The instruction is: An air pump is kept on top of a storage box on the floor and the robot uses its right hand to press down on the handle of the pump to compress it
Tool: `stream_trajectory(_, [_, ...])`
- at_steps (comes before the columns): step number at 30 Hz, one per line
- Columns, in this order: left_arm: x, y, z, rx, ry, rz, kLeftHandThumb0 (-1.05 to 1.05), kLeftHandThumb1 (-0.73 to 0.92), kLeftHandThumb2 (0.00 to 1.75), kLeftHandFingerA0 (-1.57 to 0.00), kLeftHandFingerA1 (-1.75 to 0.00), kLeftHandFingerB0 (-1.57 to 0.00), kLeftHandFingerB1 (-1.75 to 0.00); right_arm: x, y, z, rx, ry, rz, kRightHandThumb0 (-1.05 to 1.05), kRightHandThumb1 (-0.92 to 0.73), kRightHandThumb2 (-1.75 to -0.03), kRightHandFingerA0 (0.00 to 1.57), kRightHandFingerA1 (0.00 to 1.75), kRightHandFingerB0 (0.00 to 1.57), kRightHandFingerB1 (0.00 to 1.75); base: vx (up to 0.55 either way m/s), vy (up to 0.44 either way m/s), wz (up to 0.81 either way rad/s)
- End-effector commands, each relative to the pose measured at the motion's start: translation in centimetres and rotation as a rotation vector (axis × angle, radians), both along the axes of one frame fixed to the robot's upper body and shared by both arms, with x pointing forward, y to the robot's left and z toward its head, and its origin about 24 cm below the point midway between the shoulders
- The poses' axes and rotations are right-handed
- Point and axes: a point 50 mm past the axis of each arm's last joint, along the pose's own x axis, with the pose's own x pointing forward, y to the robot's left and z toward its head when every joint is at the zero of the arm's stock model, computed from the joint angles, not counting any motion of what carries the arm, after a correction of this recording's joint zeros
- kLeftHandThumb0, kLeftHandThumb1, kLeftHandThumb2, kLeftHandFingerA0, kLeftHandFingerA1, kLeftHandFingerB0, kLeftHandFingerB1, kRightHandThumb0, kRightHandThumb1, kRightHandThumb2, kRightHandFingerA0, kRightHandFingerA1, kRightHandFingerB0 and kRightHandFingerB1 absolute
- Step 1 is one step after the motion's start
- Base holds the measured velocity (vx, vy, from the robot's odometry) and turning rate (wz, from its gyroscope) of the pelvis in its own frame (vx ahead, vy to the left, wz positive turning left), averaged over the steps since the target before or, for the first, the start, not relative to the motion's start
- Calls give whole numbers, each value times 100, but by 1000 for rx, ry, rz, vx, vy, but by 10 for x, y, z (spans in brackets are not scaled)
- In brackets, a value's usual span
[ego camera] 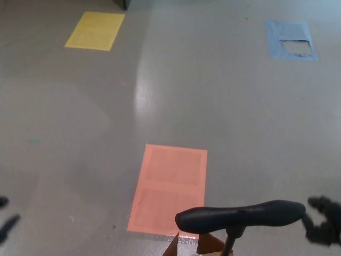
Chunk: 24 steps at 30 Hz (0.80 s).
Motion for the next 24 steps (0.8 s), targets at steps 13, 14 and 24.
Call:
stream_trajectory(13, [2, 18, 18, 16, -17, -32, -58, 79, 64, -28, -32, -22, -29, 25, -57, 85, 132, -697, -438, -78, -77, -106, 7, 30, 7, 25, 0, 0, 0])
stream_trajectory(14, [1, 18, 17, 15, -14, -31, -58, 79, 64, -28, -32, -22, -29, 25, -58, 87, 150, -715, -447, -78, -77, -106, 7, 30, 7, 25, 0, 0, 0])
stream_trajectory(24, [-1, 16, 12, 8, 6, -23, -57, 80, 64, -25, -32, -22, -29, 18, -57, 156, 262, -1121, -383, -78, -78, -109, 0, 26, 12, 27, 0, 0, 0])
